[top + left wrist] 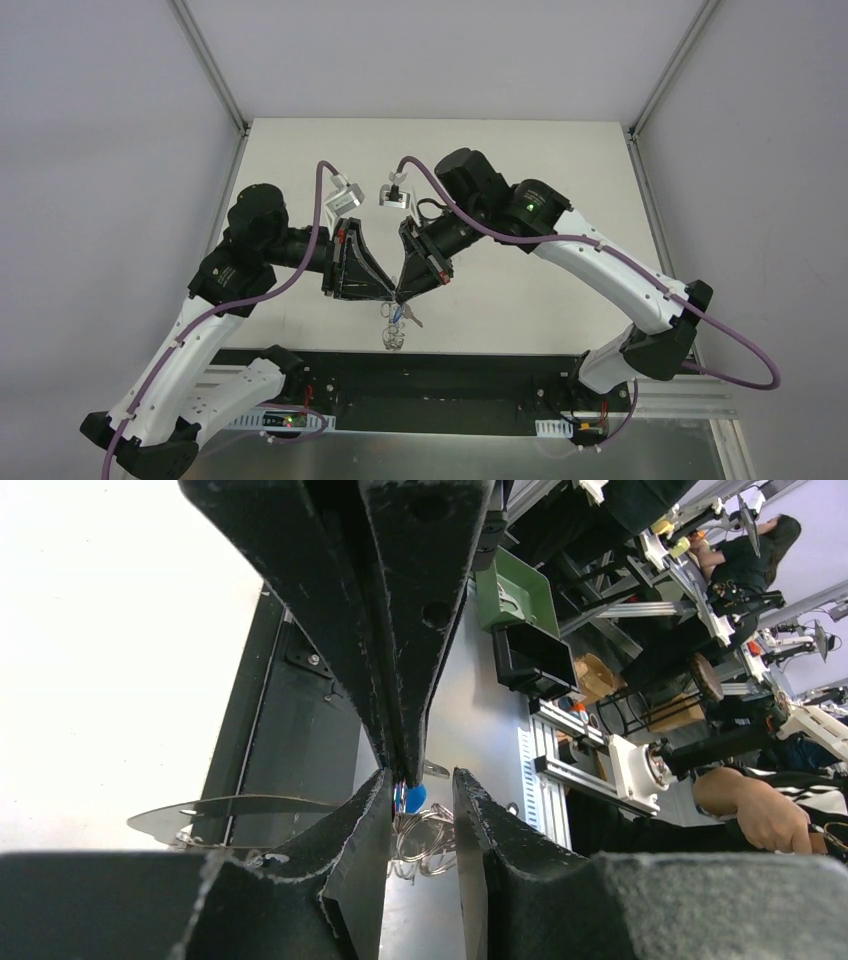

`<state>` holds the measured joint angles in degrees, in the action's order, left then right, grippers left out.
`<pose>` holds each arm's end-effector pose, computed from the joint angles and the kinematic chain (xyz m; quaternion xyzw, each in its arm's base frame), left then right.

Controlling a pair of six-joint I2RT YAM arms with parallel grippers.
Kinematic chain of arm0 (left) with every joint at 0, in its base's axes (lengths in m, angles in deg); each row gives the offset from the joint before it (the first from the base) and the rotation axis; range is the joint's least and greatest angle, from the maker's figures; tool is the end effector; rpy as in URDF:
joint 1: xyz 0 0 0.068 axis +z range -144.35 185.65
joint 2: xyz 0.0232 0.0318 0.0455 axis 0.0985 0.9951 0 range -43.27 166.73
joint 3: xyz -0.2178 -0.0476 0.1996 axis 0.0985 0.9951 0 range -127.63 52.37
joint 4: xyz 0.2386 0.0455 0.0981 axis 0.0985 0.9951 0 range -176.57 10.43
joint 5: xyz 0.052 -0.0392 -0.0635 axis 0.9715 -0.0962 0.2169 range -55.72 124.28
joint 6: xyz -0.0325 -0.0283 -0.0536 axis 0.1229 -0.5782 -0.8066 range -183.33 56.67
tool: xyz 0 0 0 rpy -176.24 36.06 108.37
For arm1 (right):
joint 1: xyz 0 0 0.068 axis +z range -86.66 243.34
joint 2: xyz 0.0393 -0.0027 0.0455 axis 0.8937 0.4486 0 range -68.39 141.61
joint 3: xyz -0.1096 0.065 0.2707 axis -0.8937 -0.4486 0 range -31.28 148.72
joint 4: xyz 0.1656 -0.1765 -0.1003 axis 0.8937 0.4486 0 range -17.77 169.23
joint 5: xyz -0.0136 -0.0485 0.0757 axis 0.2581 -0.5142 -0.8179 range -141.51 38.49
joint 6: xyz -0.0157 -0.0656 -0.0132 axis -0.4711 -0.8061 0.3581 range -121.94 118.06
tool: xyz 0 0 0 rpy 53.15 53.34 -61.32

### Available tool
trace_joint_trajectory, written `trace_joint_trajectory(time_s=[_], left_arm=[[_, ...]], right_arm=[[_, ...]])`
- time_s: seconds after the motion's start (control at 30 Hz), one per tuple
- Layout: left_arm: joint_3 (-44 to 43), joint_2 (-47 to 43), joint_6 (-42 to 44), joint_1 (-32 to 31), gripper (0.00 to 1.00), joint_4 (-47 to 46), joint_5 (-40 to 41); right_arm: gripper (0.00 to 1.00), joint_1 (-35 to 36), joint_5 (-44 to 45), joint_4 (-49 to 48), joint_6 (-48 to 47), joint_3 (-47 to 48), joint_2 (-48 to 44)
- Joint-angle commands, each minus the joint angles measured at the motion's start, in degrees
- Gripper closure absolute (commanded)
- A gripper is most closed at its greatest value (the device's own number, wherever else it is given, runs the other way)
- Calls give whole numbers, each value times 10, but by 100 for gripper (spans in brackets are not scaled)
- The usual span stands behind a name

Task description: Put the keys on the keyring

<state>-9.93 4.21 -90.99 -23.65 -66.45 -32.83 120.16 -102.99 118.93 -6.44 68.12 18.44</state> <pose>0.0973 -0.1134 0.4402 0.3811 0.6105 -0.6268 0.2985 0.1390 0.2920 0.4553 -0.5808 0.5808 0.5304 0.2096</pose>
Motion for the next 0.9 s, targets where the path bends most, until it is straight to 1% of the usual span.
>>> trace_joint_trajectory(time_s=[0.0, 0.13, 0.37, 0.47, 0.73, 0.8, 0.87], left_arm=[[0, -6, 5, -4, 72, -6, -21], [0, -7, 9, -3, 74, -2, -30], [-2, -6, 20, -3, 81, 14, -36], [-2, -6, 22, -3, 86, 17, -38], [3, -4, 22, -3, 87, 21, -40], [4, -2, 23, -3, 90, 22, -41], [3, -1, 23, -3, 91, 22, -40]], right_arm=[[100, -2, -26, -29, 21, 24, 1], [100, -4, -21, -31, 23, 24, 0], [100, -5, -20, -31, 22, 22, -3], [100, -5, -19, -31, 22, 23, -5], [100, -6, -16, -33, 21, 22, -6], [100, -6, -16, -34, 22, 22, -6], [100, -6, -17, -34, 22, 22, -6]])
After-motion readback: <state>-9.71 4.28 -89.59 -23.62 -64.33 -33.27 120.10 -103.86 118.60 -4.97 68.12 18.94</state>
